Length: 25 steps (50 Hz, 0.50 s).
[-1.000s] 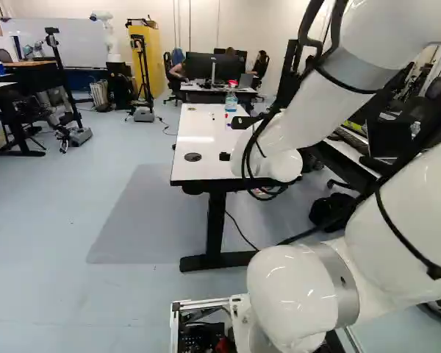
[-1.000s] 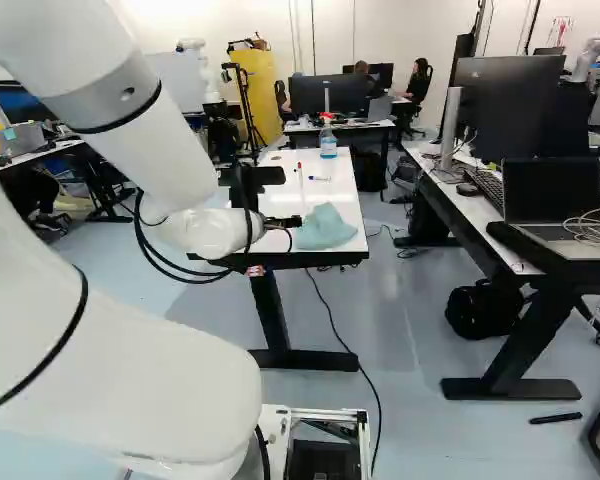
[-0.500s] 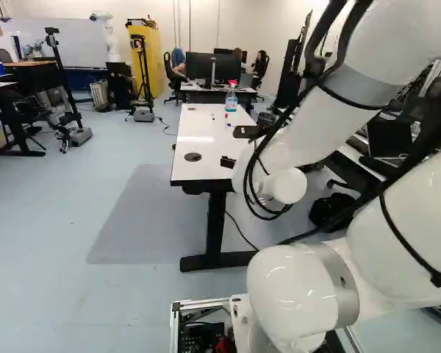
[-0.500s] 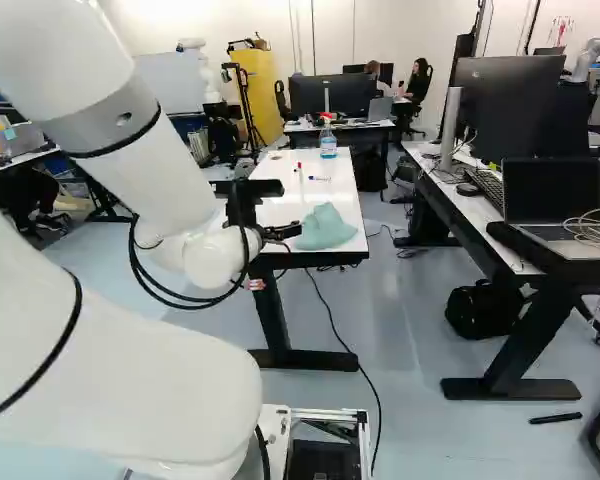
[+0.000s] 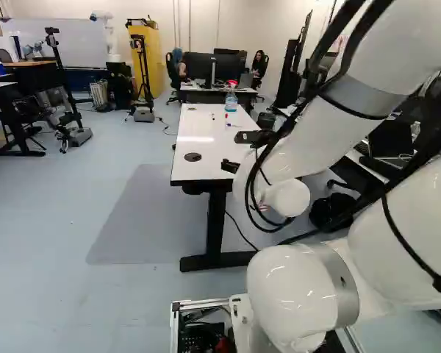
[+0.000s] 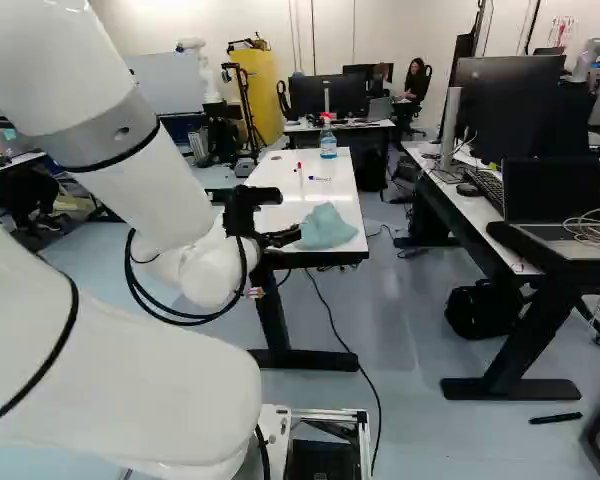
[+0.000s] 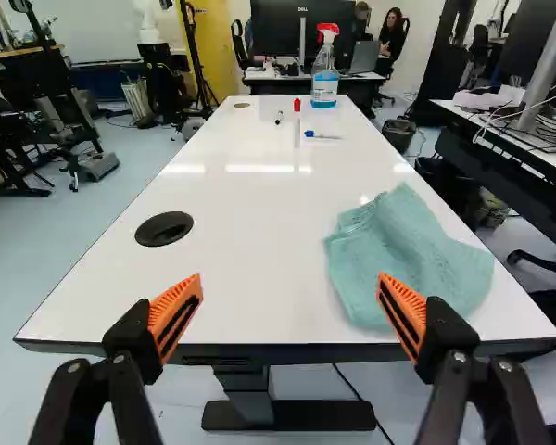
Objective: Clean the table with the green towel
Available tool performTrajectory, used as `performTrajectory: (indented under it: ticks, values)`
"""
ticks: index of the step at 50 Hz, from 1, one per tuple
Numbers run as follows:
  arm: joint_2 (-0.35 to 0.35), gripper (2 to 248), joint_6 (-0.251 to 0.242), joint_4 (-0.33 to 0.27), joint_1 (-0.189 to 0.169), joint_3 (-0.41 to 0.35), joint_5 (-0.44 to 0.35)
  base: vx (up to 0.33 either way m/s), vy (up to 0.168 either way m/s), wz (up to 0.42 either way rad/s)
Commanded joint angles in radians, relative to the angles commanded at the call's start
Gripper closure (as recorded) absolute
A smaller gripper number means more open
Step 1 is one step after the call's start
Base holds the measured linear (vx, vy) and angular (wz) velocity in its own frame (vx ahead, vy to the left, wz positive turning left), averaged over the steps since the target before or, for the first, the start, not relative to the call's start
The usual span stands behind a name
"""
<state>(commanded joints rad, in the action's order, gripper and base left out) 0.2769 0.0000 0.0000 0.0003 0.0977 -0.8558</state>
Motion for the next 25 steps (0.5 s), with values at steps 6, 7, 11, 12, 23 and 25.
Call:
performTrajectory:
  ticks: [6, 7, 11, 12, 23, 25]
  values:
    - [0.001, 3, 0.0, 0.0, 0.0, -0.006, -0.01, 0.0, 0.0, 0.0]
    - [0.002, 3, 0.0, 0.0, 0.0, -0.007, -0.011, 0.0, 0.0, 0.0]
    - [0.002, 3, 0.0, 0.0, 0.0, -0.009, -0.015, 0.0, 0.0, 0.0]
    - [0.002, 3, 0.0, 0.0, 0.0, -0.009, -0.015, 0.0, 0.0, 0.0]
    - [0.002, 3, 0.0, 0.0, 0.0, -0.01, -0.017, 0.0, 0.0, 0.0]
    - [0.002, 3, 0.0, 0.0, 0.0, -0.01, -0.017, 0.0, 0.0, 0.0]
